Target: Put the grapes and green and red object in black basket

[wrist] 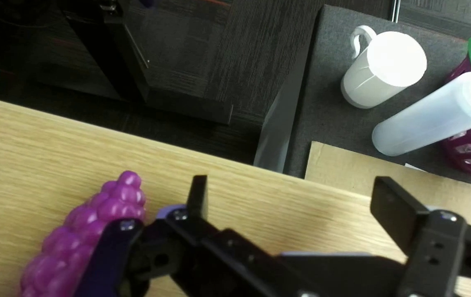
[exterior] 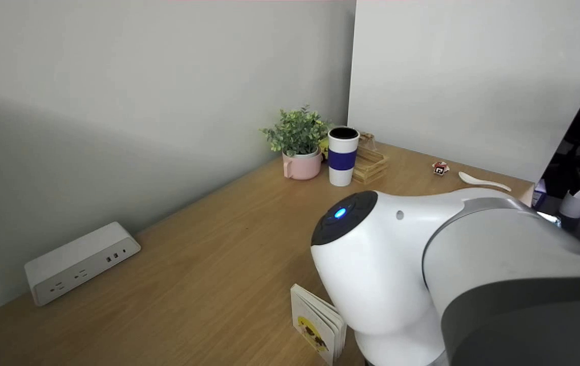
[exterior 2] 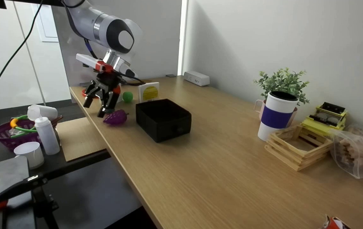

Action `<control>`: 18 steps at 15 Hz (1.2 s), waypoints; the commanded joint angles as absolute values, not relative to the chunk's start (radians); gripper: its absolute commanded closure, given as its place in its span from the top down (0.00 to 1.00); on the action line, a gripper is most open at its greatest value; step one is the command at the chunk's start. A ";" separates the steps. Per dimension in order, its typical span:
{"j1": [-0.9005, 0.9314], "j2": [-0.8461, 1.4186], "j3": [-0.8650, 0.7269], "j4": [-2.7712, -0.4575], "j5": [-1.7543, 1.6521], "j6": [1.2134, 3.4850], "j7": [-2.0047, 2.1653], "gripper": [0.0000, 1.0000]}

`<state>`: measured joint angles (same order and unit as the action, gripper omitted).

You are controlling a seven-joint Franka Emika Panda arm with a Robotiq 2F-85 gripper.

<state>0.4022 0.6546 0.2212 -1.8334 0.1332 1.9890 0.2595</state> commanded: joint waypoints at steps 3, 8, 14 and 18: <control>0.412 0.599 0.208 -1.879 0.090 2.068 0.277 1.00; 0.411 0.598 0.209 -1.886 0.069 2.128 0.276 1.00; 0.412 0.603 0.201 -1.884 0.066 2.133 0.296 1.00; 0.415 0.601 0.195 -1.881 0.063 2.124 0.320 1.00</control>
<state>0.4027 0.6298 0.2107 -1.8476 0.0822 2.1009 0.2894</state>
